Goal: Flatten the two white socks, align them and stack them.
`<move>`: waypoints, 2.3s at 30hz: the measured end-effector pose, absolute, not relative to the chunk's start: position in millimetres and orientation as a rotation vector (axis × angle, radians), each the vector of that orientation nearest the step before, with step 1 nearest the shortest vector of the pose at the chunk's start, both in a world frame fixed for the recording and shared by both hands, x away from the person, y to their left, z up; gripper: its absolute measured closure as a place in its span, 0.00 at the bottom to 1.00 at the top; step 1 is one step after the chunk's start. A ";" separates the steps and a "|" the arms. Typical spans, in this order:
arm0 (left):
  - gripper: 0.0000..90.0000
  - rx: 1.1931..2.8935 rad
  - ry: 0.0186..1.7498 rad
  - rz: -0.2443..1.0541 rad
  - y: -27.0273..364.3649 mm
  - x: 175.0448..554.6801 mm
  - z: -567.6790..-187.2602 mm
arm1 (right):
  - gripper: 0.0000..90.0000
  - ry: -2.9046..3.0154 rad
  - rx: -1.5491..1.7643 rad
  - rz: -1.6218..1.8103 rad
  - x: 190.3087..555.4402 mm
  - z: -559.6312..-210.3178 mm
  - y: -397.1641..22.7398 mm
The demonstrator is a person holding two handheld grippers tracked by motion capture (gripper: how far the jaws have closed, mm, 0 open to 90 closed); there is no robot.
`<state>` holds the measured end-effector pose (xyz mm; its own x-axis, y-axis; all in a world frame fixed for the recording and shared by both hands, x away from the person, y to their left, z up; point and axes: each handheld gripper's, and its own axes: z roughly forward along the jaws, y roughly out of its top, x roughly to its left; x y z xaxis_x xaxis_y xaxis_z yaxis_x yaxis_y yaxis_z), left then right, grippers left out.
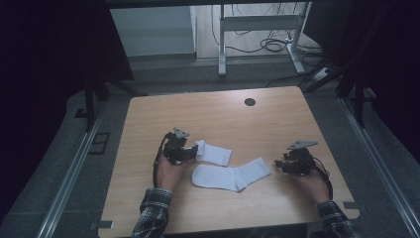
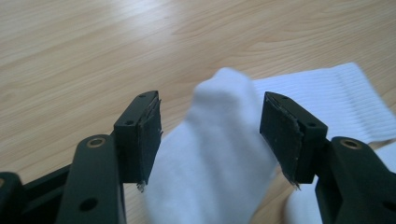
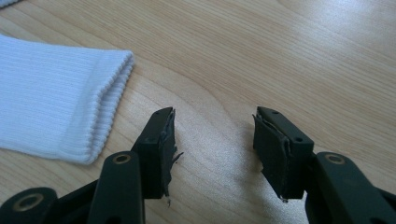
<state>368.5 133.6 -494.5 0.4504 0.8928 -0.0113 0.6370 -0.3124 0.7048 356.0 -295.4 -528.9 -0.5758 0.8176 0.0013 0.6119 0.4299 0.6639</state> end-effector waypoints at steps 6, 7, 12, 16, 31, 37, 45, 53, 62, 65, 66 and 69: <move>0.40 2.011 1.304 0.484 157.2 359.2 -501.4 | 0.56 2.372 1.237 0.916 356.2 -524.8 -292.6; 0.40 2.003 1.309 0.477 161.1 357.0 -503.3 | 0.56 2.372 1.237 0.916 356.2 -524.8 -292.6; 0.34 1.969 1.301 0.450 176.3 346.2 -512.3 | 0.65 2.369 1.251 0.966 356.3 -517.3 -286.0; 0.32 1.975 1.290 0.449 180.9 339.6 -521.7 | 0.82 2.362 1.227 1.017 355.7 -506.8 -273.2; 0.31 2.064 1.311 0.498 178.9 345.3 -540.0 | 0.94 2.557 1.105 1.157 361.3 -505.5 -177.2; 0.30 2.052 1.329 0.496 181.5 346.6 -541.7 | 0.89 2.609 1.063 1.154 370.7 -517.6 -133.9; 0.30 2.023 1.386 0.511 195.3 348.1 -542.0 | 0.91 2.626 1.055 1.117 378.0 -528.8 -121.3; 0.31 2.003 1.436 0.558 204.8 350.8 -541.5 | 0.92 2.559 1.114 1.079 387.8 -528.2 -152.2; 0.38 1.977 1.369 0.569 199.8 347.2 -531.1 | 0.83 2.479 1.137 1.054 396.2 -523.5 -168.0; 0.41 2.006 1.336 0.541 194.2 347.4 -532.3 | 0.82 2.469 1.138 1.079 394.5 -518.5 -171.8; 0.41 2.026 1.335 0.542 192.0 348.1 -533.8 | 0.82 2.477 1.140 1.083 394.1 -518.0 -172.3; 0.40 2.057 1.333 0.553 185.2 351.7 -540.3 | 0.80 2.504 1.125 1.036 393.7 -522.9 -169.9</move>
